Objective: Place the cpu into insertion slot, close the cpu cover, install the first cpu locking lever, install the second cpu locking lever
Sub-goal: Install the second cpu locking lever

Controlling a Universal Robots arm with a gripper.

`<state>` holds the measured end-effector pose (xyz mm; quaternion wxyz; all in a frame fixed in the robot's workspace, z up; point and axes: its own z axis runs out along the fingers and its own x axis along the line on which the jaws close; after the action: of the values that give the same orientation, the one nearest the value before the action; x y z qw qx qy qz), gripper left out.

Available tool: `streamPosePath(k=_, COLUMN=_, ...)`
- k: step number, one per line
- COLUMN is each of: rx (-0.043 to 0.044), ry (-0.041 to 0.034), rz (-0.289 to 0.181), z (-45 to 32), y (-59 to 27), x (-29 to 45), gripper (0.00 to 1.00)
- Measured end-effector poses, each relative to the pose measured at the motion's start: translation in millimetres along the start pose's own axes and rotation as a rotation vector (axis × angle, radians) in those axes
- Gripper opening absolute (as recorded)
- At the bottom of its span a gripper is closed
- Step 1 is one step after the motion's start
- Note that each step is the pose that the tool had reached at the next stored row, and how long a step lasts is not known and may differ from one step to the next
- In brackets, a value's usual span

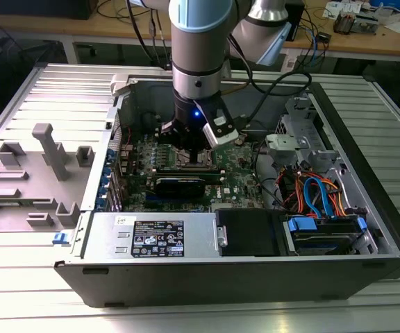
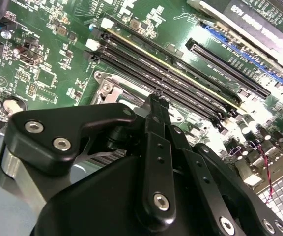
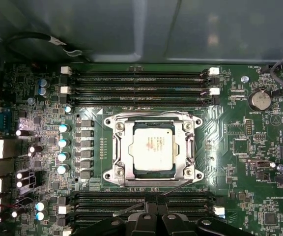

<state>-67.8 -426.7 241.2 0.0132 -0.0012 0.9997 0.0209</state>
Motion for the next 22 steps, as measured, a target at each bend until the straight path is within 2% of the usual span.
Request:
streamPosePath(k=8, rx=-0.0031, ry=0.0, rz=0.0, z=0.1, y=-2.6, x=9.2, gripper=0.11)
streamPosePath(k=20, rx=-0.0032, ry=-0.0001, rz=0.0, z=0.1, y=-3.2, x=9.7, gripper=0.11)
streamPosePath(k=22, rx=-0.0035, ry=0.0019, rz=0.001, z=-0.2, y=-3.2, x=9.7, gripper=0.11)
